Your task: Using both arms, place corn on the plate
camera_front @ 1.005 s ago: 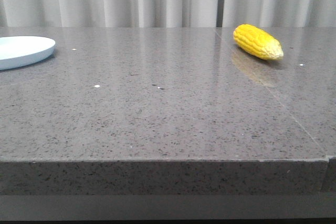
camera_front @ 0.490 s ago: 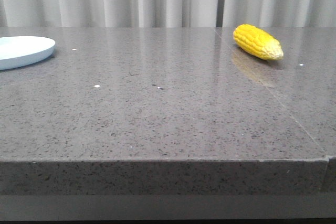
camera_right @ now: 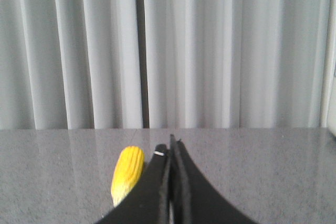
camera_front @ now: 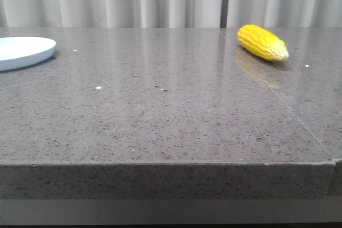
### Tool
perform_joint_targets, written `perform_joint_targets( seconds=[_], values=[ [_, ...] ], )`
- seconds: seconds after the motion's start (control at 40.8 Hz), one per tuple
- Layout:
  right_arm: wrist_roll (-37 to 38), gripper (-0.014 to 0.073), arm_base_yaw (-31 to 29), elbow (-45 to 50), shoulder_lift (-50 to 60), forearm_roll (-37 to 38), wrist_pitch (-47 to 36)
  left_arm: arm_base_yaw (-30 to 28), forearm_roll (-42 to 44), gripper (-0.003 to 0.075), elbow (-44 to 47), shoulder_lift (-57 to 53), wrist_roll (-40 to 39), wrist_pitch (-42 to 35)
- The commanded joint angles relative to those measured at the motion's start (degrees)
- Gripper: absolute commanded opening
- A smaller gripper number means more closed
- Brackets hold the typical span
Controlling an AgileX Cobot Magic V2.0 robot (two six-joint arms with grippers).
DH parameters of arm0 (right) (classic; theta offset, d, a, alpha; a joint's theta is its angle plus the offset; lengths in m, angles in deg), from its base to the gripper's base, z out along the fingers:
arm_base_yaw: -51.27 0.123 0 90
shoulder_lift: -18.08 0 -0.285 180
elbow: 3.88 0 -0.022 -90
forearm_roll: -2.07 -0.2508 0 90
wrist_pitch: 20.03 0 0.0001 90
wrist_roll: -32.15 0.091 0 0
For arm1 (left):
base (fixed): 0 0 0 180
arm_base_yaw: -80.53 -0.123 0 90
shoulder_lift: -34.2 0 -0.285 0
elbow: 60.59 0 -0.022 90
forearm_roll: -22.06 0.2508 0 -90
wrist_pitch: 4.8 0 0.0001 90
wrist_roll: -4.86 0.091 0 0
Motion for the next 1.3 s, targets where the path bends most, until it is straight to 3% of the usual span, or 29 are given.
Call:
perform_joint_targets(
  seconds=[0.0,0.147,0.294,0.49,0.809,0.907,0.981,1.054,1.128,1.226,1.275],
  values=[
    [-0.33,-0.0087,-0.18,-7.36,-4.11,0.59,1.25,-0.11,0.0,-0.002,-8.69,4.62,-0.58,2.54],
    [-0.33,-0.0087,-0.18,-15.66,-11.1,0.59,9.69,-0.11,0.0,-0.002,-19.45,12.37,0.12,14.25],
    [-0.33,-0.0087,-0.18,-21.57,-18.27,0.59,20.56,-0.11,0.0,-0.002,-23.52,19.17,0.12,21.82],
    [-0.33,-0.0087,-0.18,-21.52,-25.11,0.59,25.48,-0.11,0.0,-0.002,-23.52,25.05,0.12,25.27],
    [-0.33,-0.0083,-0.18,-20.96,-32.81,0.59,25.77,-0.11,0.0,-0.002,-23.27,29.91,0.12,26.25],
    [-0.33,-0.0017,-0.18,-20.96,-33.95,0.59,25.06,-0.11,-0.3,-0.0015,-22.89,30.6,0.12,26.06],
    [-0.38,0.0129,-0.18,-20.96,-34.24,0.54,24.89,-0.11,0.0,0.0053,-22.89,31.0,0.12,26.21],
    [-0.38,0.0339,-0.18,-20.96,-34.59,0.54,24.89,-0.11,0.0,0.0181,-22.89,31.14,0.12,26.21],
    [-0.38,0.051,-0.18,-20.96,-34.59,0.54,24.89,-0.11,0.0,0.0361,-22.89,31.14,0.12,26.21],
    [-0.38,0.0627,-0.18,-20.96,-34.59,0.54,25.08,-0.11,0.0,0.054,-22.89,31.14,0.12,26.79],
    [-0.38,0.0629,-0.18,-20.96,-34.59,0.54,25.24,-0.11,0.0,0.0573,-22.89,31.28,0.12,27.63]
  ],
)
